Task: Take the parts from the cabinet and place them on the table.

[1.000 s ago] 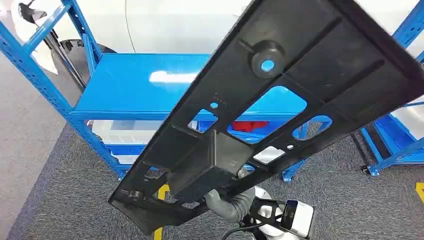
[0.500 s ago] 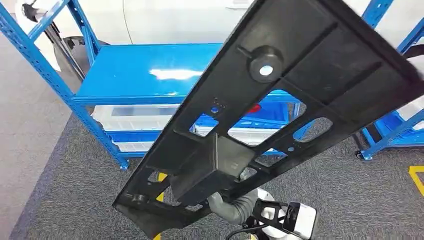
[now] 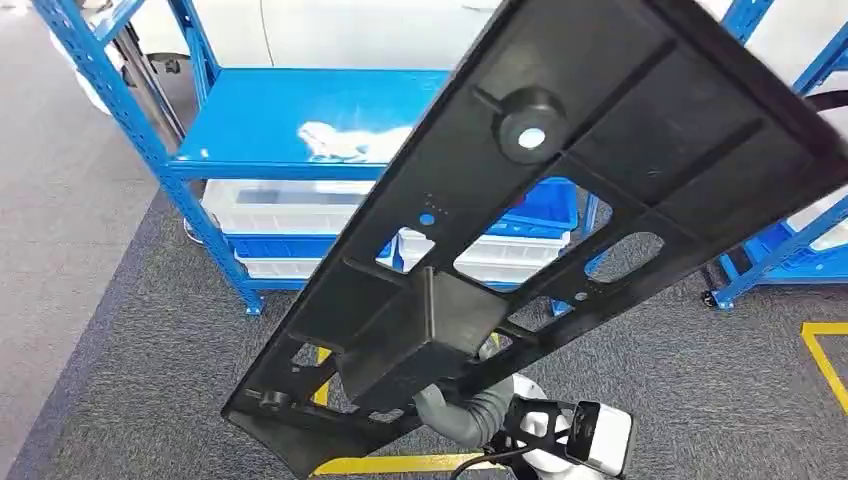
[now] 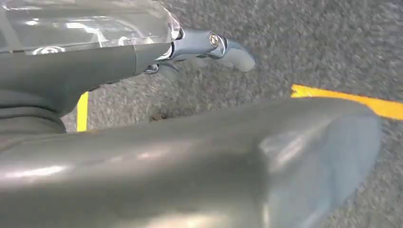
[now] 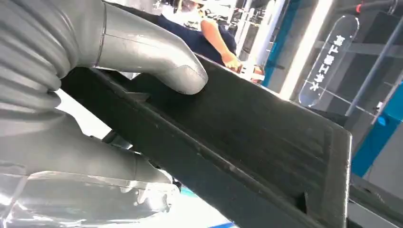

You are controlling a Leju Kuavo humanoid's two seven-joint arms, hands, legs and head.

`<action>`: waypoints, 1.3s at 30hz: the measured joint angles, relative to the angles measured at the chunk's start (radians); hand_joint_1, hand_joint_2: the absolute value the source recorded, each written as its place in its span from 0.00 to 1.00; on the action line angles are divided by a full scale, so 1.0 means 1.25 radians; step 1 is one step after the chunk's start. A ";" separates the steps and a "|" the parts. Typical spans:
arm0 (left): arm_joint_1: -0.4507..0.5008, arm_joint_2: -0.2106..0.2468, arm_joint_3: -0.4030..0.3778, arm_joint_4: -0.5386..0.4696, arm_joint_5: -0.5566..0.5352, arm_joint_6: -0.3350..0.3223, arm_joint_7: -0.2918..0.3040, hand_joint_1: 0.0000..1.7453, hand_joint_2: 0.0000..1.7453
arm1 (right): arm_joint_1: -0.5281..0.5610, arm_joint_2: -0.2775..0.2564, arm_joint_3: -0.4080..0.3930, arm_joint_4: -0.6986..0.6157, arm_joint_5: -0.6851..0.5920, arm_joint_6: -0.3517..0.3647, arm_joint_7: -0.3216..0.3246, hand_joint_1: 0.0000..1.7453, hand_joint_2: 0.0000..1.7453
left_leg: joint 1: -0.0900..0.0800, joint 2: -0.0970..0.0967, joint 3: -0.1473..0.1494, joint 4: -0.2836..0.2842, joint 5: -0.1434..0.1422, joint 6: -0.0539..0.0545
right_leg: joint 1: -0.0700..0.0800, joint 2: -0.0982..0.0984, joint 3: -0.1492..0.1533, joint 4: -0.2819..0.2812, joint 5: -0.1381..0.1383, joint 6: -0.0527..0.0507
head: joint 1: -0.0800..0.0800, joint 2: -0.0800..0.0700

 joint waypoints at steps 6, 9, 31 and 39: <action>0.002 -0.001 0.000 0.000 0.000 -0.002 0.005 0.00 0.00 | 0.005 -0.008 0.000 -0.001 0.009 -0.002 -0.002 1.00 1.00 | -0.002 -0.001 -0.027 0.010 0.016 -0.001 | -0.005 0.000 0.010 0.071 -0.023 0.003 | 0.000 0.000; -0.001 -0.005 0.000 0.000 0.000 -0.002 0.005 0.00 0.00 | 0.004 -0.010 0.000 -0.008 0.010 -0.001 -0.002 1.00 1.00 | -0.008 -0.001 -0.031 0.016 0.016 -0.011 | 0.004 0.000 0.087 -0.077 0.009 -0.013 | 0.000 0.000; 0.002 -0.010 0.003 0.001 0.012 0.015 0.031 0.00 0.00 | 0.007 -0.019 -0.029 -0.055 0.025 0.025 -0.002 1.00 1.00 | 0.011 -0.017 -0.039 0.016 0.023 -0.008 | 0.000 0.029 0.038 -0.034 0.002 0.001 | 0.000 0.000; -0.001 -0.010 0.004 0.001 0.002 0.074 0.048 0.00 0.00 | 0.010 -0.020 -0.049 -0.077 0.037 0.005 -0.002 1.00 1.00 | 0.005 0.042 -0.040 0.020 0.019 -0.010 | -0.009 -0.024 0.055 -0.031 0.022 0.006 | 0.000 0.000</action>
